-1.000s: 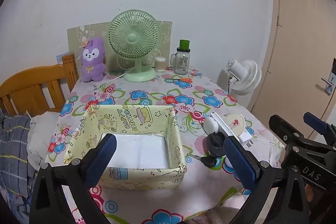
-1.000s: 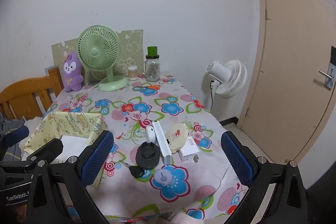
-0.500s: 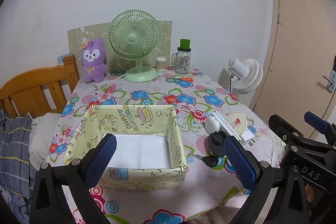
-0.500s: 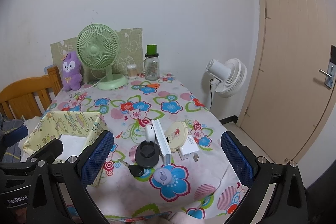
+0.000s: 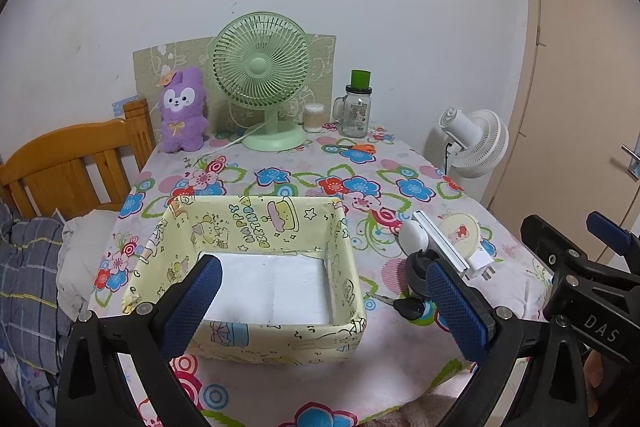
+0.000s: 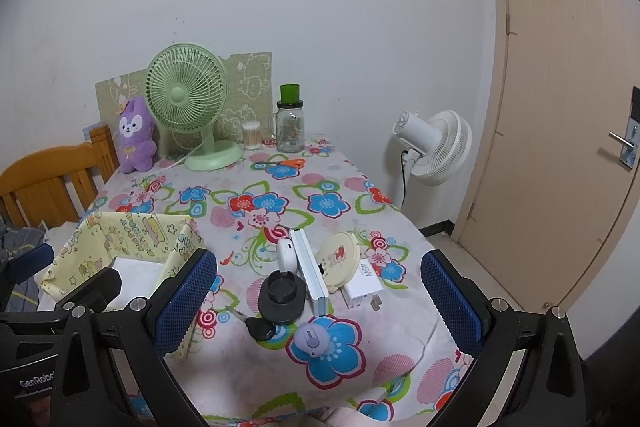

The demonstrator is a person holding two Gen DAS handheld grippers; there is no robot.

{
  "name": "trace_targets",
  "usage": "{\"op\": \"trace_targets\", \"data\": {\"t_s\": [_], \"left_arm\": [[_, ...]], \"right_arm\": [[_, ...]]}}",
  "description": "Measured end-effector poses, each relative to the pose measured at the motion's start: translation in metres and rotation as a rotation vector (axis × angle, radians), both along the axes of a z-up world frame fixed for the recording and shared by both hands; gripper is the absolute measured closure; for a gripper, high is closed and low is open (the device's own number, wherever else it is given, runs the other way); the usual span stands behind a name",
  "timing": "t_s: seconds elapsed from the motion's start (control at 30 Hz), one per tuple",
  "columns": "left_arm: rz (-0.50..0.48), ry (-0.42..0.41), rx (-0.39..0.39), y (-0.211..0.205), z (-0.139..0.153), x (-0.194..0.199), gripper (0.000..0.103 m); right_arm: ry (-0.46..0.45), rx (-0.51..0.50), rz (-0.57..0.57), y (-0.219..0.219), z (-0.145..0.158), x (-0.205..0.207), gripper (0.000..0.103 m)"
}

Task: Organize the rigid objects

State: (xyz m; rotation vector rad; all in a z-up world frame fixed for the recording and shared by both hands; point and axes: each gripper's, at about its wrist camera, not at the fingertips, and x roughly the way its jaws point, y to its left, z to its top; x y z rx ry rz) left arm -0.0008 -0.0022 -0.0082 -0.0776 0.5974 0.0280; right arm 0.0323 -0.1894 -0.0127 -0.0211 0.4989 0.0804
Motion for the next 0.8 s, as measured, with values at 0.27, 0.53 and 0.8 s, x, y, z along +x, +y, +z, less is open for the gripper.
{"op": "trace_targets", "data": {"t_s": [0.27, 0.53, 0.8], "left_arm": [[0.003, -0.003, 0.0, 0.002, 0.001, 0.007, 0.001], [0.012, -0.009, 0.011, 0.002, 0.001, 0.015, 0.001], [0.022, -0.028, 0.028, -0.004, -0.002, 0.01, 0.002]], "right_arm": [[-0.008, -0.005, -0.006, 0.002, 0.0, 0.005, 0.0], [-0.01, -0.006, -0.004, 0.003, 0.001, 0.01, 0.0], [-0.009, -0.004, -0.004, 0.004, 0.001, 0.01, 0.0]]}}
